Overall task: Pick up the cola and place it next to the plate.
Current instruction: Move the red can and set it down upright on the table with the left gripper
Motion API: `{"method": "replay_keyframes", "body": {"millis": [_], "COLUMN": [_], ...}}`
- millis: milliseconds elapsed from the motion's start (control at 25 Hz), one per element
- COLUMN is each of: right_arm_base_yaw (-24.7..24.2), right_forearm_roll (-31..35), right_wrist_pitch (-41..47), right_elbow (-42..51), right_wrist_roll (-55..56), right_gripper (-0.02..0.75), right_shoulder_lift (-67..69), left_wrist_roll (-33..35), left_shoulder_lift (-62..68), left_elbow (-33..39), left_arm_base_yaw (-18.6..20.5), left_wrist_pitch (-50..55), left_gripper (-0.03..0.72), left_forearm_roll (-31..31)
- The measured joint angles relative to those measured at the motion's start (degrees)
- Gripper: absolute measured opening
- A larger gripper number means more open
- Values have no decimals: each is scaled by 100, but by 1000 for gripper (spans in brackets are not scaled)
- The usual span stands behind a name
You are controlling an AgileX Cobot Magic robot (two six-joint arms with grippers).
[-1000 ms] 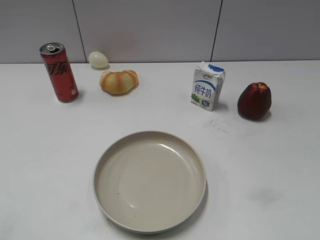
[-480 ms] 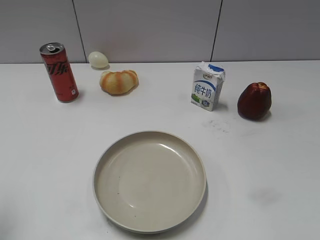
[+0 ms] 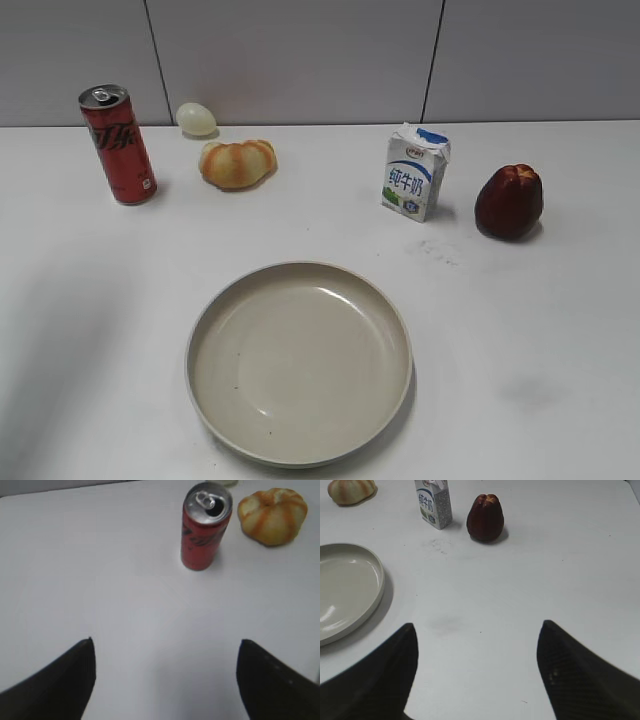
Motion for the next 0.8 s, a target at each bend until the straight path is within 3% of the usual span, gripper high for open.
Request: {"method": "replay_keyframes", "body": {"millis": [280, 480, 640, 800], "right_arm_base_yaw": [0, 0, 0, 0], "right_forearm_roll": [0, 0, 0, 0], "right_wrist_pitch": [0, 0, 0, 0], "right_elbow": [0, 0, 0, 0], "right_wrist_roll": [0, 0, 0, 0], "right_gripper": [592, 592, 592, 592], "right_shoulder_lift": [0, 0, 0, 0], "left_wrist_roll": [382, 463, 487, 513], "left_shoulder_lift": [2047, 3344, 4024, 4369], "left_elbow": [-2072, -3513, -4196, -4393], "left_arm_base_yaw": [-467, -532, -543, -543], "left_wrist_pitch": [645, 1215, 1338, 1218], "left_gripper": [687, 683, 680, 680], "left_forearm_roll": [-231, -345, -215, -209]}}
